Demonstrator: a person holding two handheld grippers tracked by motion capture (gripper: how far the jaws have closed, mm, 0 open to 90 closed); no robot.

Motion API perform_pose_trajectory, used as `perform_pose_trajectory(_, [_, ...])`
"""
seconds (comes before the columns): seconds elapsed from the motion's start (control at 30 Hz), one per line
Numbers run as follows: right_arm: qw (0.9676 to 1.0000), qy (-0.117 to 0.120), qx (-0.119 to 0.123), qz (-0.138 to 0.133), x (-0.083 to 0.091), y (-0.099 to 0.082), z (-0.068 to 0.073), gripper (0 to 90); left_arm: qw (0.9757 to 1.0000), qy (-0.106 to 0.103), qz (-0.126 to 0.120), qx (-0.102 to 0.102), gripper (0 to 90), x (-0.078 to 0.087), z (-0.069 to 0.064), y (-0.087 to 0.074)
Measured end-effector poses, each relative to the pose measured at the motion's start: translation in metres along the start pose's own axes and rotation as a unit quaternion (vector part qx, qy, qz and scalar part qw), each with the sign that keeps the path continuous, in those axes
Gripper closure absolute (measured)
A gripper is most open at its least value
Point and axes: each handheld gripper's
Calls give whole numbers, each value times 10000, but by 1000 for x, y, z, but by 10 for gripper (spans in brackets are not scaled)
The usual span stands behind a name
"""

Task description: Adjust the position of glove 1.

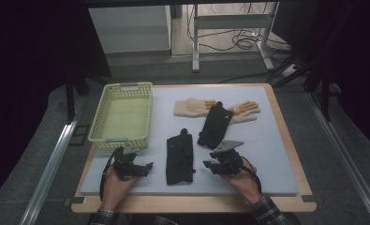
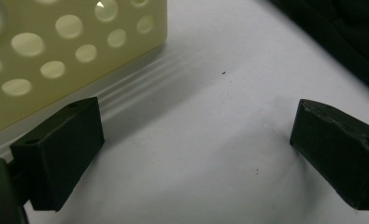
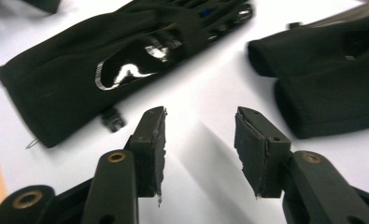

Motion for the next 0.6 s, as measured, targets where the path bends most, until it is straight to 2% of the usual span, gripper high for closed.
perform_pose_trajectory(0.07, [10000, -38, -37, -14, 1, 1, -2, 513, 10000, -1, -1, 1, 29, 0, 0, 0])
perform_pose_trajectory(0.13, [9997, -184, -139, -71, 6, 5, -10, 497, 10000, -5, 0, 7, 29, 0, 0, 0])
perform_pose_trajectory(0.33, [9988, -415, -201, -161, 13, 13, -23, 490, 10000, -6, -1, 8, 29, 0, 0, 0])
perform_pose_trajectory(0.43, [9973, -642, -266, -241, 17, 18, -36, 490, 10000, -6, -1, 10, 29, 0, 0, 0])
perform_pose_trajectory(0.5, [9962, -778, -281, -259, 19, 20, -44, 500, 10000, -7, -1, 10, 29, 0, 0, 0])
perform_pose_trajectory(0.6, [9941, -980, -364, -270, 19, 21, -59, 573, 10000, -7, -1, 12, 29, 0, 0, 0])
Point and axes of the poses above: each handheld gripper's, and its own axes: x roughly backward along the jaws, y roughly out of its top, z roughly to its left, and after that the axes turned 9 degrees about y, right-handed
